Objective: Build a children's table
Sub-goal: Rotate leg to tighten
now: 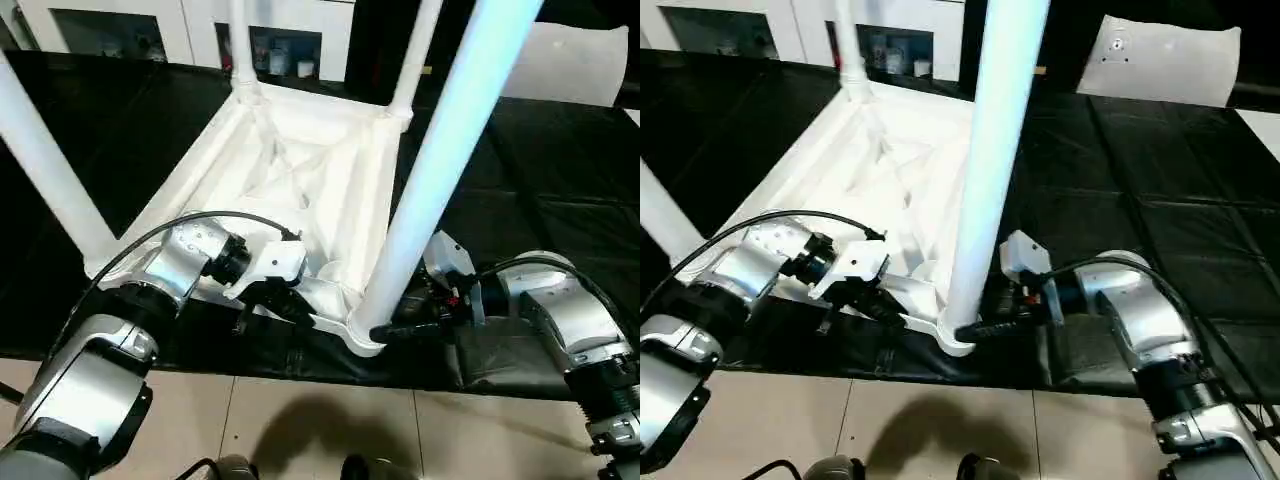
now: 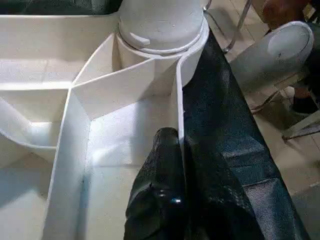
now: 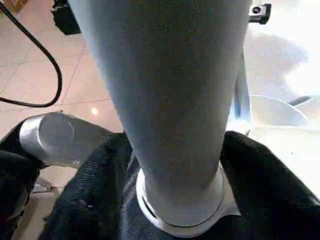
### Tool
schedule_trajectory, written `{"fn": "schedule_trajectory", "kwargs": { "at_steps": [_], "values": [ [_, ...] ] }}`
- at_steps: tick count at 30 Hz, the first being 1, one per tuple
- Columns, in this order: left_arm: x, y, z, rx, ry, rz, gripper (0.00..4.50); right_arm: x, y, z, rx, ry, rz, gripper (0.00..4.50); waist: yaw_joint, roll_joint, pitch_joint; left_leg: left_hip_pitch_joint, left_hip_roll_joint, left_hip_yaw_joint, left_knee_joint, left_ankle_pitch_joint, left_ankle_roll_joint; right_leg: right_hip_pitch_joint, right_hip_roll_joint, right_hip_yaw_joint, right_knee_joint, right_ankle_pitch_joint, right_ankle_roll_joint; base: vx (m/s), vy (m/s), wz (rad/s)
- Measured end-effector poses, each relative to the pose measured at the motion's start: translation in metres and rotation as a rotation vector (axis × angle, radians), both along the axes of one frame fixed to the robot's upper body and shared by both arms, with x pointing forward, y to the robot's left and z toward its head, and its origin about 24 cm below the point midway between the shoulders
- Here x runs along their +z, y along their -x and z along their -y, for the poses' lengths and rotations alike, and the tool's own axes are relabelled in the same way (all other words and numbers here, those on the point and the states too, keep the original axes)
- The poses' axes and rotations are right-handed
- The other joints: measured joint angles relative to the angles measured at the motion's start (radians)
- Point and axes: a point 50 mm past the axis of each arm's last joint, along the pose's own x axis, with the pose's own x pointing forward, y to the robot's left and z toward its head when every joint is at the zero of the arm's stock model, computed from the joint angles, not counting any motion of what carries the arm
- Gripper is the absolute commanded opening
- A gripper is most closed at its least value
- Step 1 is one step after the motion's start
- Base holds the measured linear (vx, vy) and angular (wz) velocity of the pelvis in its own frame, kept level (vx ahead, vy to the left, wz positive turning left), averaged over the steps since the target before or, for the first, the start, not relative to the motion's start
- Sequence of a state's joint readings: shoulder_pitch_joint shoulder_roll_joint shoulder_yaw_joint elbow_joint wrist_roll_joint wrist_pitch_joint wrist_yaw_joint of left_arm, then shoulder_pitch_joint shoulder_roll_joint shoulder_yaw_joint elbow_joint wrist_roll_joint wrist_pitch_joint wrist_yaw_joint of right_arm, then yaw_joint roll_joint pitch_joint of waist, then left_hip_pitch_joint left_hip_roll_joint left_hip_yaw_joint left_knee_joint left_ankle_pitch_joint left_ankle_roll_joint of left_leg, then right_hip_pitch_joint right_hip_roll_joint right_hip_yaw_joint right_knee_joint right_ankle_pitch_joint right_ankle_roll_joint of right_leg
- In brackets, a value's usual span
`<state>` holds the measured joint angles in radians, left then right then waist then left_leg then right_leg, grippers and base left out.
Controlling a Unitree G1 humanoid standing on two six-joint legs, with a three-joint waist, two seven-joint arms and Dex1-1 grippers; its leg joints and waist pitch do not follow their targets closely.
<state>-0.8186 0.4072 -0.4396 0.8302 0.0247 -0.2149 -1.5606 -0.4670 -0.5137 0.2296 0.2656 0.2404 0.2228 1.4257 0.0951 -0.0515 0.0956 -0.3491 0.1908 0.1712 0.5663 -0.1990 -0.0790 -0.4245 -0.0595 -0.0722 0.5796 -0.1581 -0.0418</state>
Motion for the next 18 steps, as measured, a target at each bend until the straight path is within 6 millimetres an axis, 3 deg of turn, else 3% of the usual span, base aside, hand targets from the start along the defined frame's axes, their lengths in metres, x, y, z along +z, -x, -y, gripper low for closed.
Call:
{"fn": "schedule_trajectory", "kwargs": {
  "at_steps": [7,12,18],
  "values": [
    [0.0,-0.002,0.0,-0.011,-0.003,0.003,0.0,-0.004,-0.003,0.0,0.0,-0.005,-0.004,2.12,0.002,0.0,0.0,0.0,0.0,0.0,0.0,0.0,0.0,0.0,0.0,0.0,0.0,0.0,0.0,0.0,0.0,0.0],
    [0.0,-0.002,0.0,-0.006,0.0,-0.002,0.0,-0.005,-0.002,-0.001,-0.007,-0.012,-0.01,1.98,0.001,0.0,0.0,0.0,0.0,0.0,0.0,0.0,0.0,0.0,0.0,0.0,0.001,0.0,0.0,0.0,0.0,0.0],
    [-0.003,-0.005,-0.005,0.14,0.02,-0.027,0.0,-0.017,0.004,-0.011,-0.203,-0.104,-0.029,1.95,-0.005,0.0,0.0,0.009,0.001,-0.001,0.001,0.0,0.0,0.007,0.0,0.0,0.003,0.001,-0.001,0.0,0.0,0.0]
  ]
}}
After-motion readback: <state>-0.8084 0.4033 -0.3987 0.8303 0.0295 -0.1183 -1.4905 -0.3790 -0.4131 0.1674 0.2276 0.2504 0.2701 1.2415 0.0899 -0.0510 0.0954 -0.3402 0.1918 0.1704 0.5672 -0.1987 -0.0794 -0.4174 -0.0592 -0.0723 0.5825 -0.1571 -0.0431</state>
